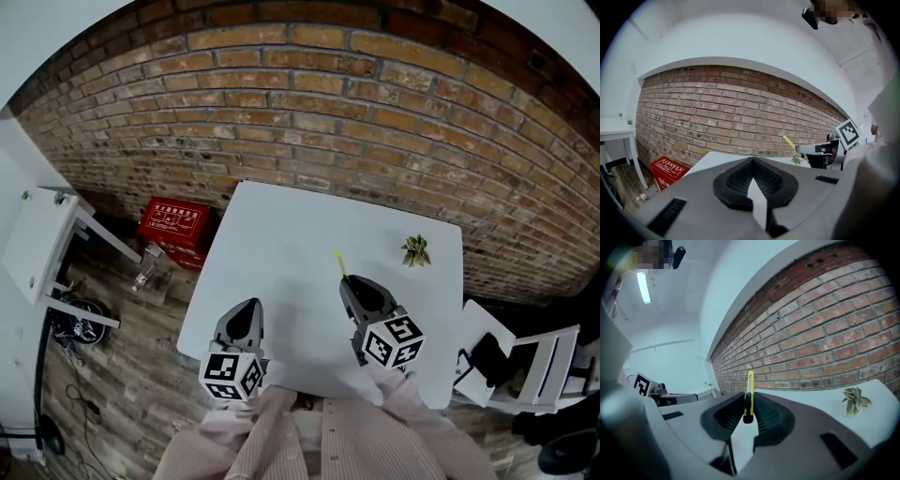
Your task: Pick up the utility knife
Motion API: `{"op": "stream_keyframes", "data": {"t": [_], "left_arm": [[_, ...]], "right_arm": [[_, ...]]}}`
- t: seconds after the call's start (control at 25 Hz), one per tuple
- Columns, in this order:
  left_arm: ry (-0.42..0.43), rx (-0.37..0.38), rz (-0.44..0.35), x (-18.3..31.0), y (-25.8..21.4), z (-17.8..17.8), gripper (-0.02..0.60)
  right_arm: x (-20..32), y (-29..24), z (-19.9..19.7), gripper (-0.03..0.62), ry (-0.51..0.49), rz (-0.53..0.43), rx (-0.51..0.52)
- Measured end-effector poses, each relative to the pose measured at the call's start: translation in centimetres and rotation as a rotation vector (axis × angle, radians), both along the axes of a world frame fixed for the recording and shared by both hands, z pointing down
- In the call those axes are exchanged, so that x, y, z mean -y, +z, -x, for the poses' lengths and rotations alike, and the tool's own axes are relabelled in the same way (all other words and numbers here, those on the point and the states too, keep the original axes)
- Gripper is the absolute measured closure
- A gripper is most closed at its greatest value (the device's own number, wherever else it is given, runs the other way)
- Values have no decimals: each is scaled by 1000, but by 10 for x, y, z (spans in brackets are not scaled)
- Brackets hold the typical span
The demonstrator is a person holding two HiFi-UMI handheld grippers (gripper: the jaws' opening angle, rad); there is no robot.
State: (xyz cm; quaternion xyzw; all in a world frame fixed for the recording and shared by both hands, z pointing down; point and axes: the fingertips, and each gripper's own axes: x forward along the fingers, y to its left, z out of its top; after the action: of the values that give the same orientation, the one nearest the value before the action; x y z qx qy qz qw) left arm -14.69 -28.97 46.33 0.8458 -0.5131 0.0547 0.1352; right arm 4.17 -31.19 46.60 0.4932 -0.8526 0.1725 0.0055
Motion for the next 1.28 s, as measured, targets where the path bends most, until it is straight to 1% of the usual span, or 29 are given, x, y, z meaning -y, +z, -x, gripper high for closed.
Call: {"op": "stream_keyframes", "data": {"t": [0.52,0.88,1.28], "left_arm": [[-13,-1,-133,-1,-55,11,589],[-11,1,-195,-3,-81,15,589],[-21,6,-277,-6,-113,23,589]], "right_arm": [[-17,-55,-16,531,31,-162,49],[-23,-88,-32,531,68,-235,64],[-30,-110,-53,531,111,-292,73]]}}
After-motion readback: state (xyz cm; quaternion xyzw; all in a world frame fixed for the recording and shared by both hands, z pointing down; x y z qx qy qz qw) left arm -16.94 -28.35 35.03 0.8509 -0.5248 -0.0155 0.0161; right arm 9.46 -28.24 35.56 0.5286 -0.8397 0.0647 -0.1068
